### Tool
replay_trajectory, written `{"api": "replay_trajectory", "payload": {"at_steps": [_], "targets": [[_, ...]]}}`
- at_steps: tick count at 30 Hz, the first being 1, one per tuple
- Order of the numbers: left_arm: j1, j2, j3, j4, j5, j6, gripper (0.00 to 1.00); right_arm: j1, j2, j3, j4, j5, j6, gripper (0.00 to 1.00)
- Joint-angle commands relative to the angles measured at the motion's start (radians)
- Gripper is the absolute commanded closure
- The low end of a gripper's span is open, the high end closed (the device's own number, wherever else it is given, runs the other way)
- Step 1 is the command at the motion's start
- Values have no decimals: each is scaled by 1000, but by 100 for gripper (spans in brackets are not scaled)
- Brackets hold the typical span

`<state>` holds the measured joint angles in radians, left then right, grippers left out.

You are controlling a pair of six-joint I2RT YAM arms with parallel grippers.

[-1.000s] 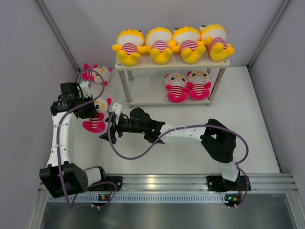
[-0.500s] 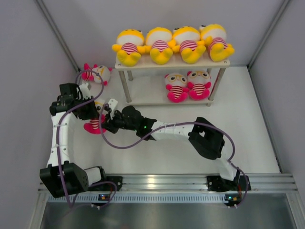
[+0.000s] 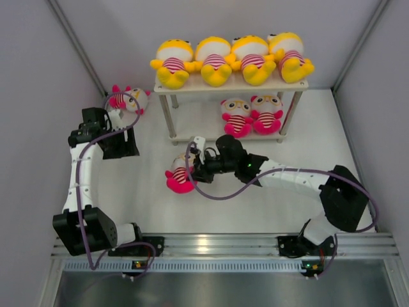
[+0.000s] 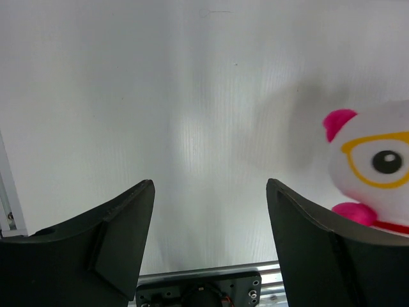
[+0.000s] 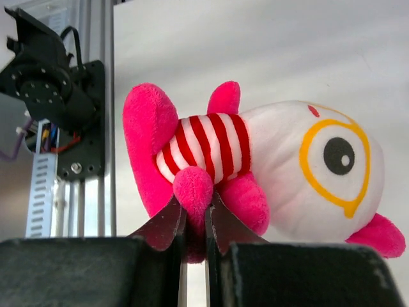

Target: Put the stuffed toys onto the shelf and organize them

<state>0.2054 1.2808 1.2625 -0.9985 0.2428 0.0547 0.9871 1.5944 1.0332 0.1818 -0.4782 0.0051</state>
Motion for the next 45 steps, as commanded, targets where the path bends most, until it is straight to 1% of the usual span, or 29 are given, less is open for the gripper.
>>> {"api": "replay_trajectory", "payload": {"at_steps": [1, 5, 9, 10, 11, 12, 15, 18, 19, 20, 21, 22, 24, 25, 27, 29, 35, 40, 44, 45], "targets": [[6, 23, 54, 11, 18, 8, 23, -88, -106, -16, -126, -120, -120, 100], [6, 31, 61, 11, 21, 11, 23, -201, -114, 56, -214, -154, -261, 100], [8, 25, 57, 11, 12, 23, 23, -275, -68, 175, -191, -164, -335, 100], [6, 23, 55, 11, 10, 23, 23, -297, -33, 197, -189, -171, -347, 100], [6, 22, 55, 11, 10, 25, 23, -304, 14, 255, -191, -189, -350, 100], [6, 22, 55, 11, 10, 27, 23, -312, 15, 286, -199, -197, -352, 100], [8, 23, 58, 11, 7, 28, 23, -323, 125, 388, -238, -209, -370, 100], [9, 23, 57, 11, 9, 28, 23, -330, 174, 427, -228, -169, -381, 100], [11, 23, 60, 9, 9, 30, 23, -338, 194, 424, -214, -142, -381, 96], [11, 22, 58, 9, 7, 30, 23, -340, 199, 418, -197, -102, -381, 94], [11, 20, 58, 9, 9, 31, 23, -341, 203, 394, -150, -26, -387, 94], [11, 18, 55, 9, 9, 31, 23, -343, 200, 375, -122, 4, -393, 90], [11, 20, 55, 9, 12, 31, 23, -344, 196, 320, -34, 56, -392, 87], [11, 20, 55, 9, 16, 31, 23, -346, 196, 309, -15, 68, -386, 84], [11, 25, 55, 9, 23, 30, 23, -347, 209, 304, 7, 101, -376, 84], [12, 25, 58, 11, 35, 30, 23, -355, 225, 307, 22, 113, -366, 83], [12, 6, 57, 9, 30, 39, 23, -398, 271, 289, 44, 119, -337, 75], [12, 12, 49, 9, 33, 43, 23, -418, 282, 284, 30, 139, -329, 58], [11, 15, 51, 9, 30, 48, 23, -419, 245, 236, 45, 191, -320, 56], [12, 17, 51, 9, 27, 50, 23, -418, 225, 223, 70, 228, -317, 56]]}}
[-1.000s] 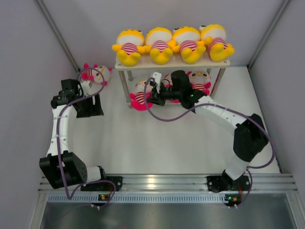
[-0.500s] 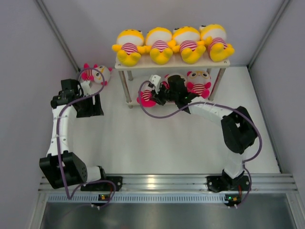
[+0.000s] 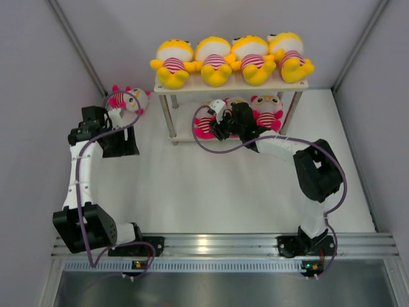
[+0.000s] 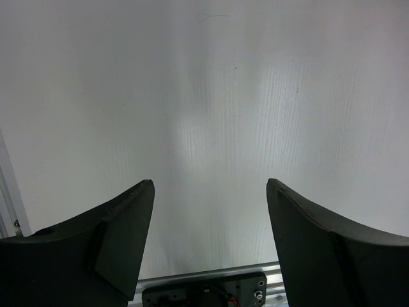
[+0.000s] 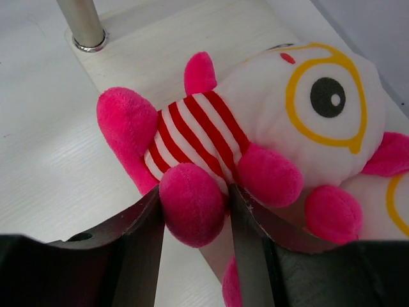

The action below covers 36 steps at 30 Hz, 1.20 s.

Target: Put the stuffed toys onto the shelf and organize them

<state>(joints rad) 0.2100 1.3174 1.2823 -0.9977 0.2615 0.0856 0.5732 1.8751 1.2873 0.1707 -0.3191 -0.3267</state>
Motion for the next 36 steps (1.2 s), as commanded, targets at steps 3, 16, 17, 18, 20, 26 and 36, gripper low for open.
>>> {"api": "replay_trajectory", "payload": {"at_steps": [3, 16, 17, 18, 20, 26, 36], "targets": [[8, -17, 34, 8, 4, 22, 23, -4, -100, -77, 122, 127, 49, 56], [2, 54, 32, 68, -74, 85, 27, -4, -249, -144, 116, 117, 80, 38], [-3, 66, 34, 102, -108, 94, 28, -6, -275, -155, 110, 114, 78, 37], [-9, 81, 47, 116, -158, 98, 28, -4, -287, -160, 104, 114, 78, 37], [-40, 130, 66, 157, -209, 118, 29, -4, -330, -178, 93, 114, 78, 37], [-95, 273, 186, 226, -272, 126, 29, 8, -422, -227, 76, 114, 78, 37], [-112, 486, 285, 434, -251, 158, 34, 25, -559, -232, 21, 101, 92, 37]]}}
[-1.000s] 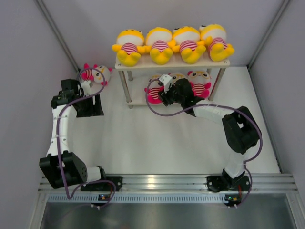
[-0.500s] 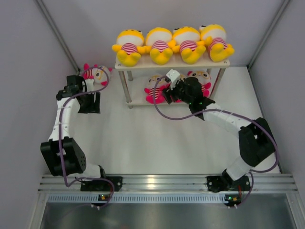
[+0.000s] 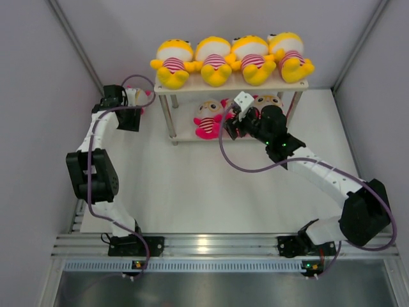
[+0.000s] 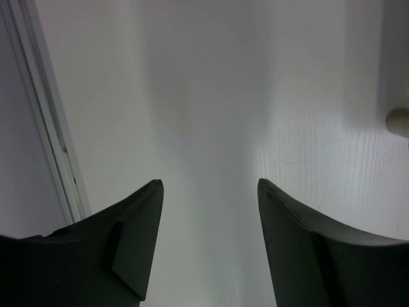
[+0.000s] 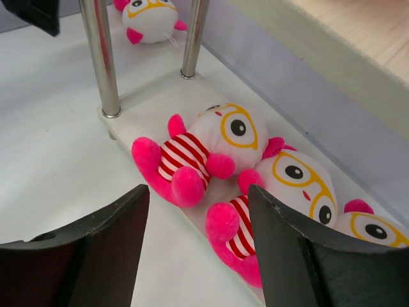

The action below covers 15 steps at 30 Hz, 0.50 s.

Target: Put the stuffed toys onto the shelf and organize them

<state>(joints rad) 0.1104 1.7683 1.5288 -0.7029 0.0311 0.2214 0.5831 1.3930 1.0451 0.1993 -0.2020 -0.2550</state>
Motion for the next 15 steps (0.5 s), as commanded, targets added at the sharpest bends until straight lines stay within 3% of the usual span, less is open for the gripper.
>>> {"api": "replay_trajectory", "payload": {"at_steps": [1, 5, 10, 15], "targets": [[-14, 54, 34, 167, -20, 24, 34, 17, -86, 6, -3, -16, 25, 37], [-31, 117, 34, 339, -120, 76, 33, 29, -130, 1, -9, -14, 34, 36], [-60, 238, 143, 460, -244, 170, 31, 43, -147, 4, -37, -5, 30, 36], [-57, 348, 292, 467, -176, 154, 19, 52, -160, -14, -58, 45, 25, 35]]}}
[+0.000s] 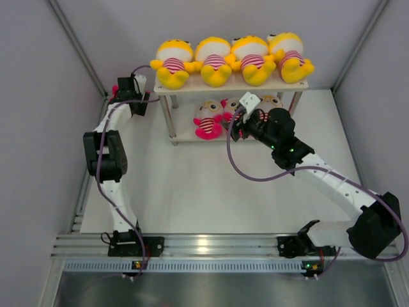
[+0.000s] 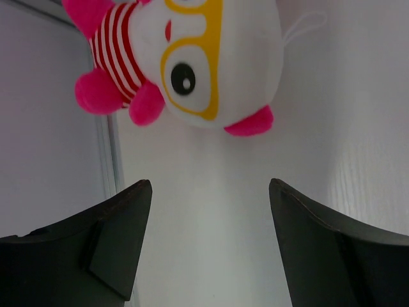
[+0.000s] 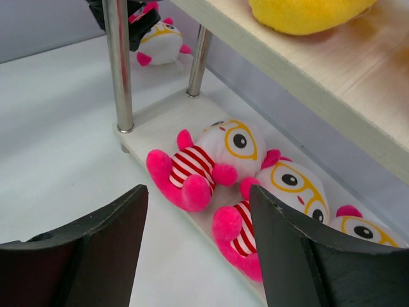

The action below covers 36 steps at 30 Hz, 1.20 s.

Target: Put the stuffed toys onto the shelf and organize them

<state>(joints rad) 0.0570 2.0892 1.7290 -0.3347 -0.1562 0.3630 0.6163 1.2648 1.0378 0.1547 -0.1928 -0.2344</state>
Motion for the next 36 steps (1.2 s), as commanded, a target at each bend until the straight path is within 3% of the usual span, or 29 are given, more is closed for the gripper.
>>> {"api": "replay_trajectory", "payload": {"at_steps": [1, 10, 16, 17, 18, 20, 23, 29, 36], "targets": [[-3, 60, 109, 99, 61, -8, 18, 20, -27, -1, -29, 53, 3, 35], [30, 307, 385, 74, 106, -196, 9, 42, 2, 25, -80, 104, -2, 35], [35, 411, 495, 48, 21, -196, 9, 49, -2, 22, -101, 121, -3, 35], [37, 419, 495, 46, 6, -194, 12, 51, -4, 22, -104, 122, 0, 35], [40, 422, 494, 43, -12, -191, 27, 56, -7, 21, -106, 122, 0, 35], [47, 424, 483, 25, -6, -193, 45, 57, -16, 15, -106, 125, 1, 35], [63, 376, 401, 6, 44, -203, 100, 60, -25, 13, -112, 125, 4, 35], [67, 174, 150, 6, 152, -194, 100, 66, -41, 19, -150, 132, 17, 33], [72, -307, -319, -53, 357, -107, 100, 83, -96, 61, -266, 122, 21, 29]]}}
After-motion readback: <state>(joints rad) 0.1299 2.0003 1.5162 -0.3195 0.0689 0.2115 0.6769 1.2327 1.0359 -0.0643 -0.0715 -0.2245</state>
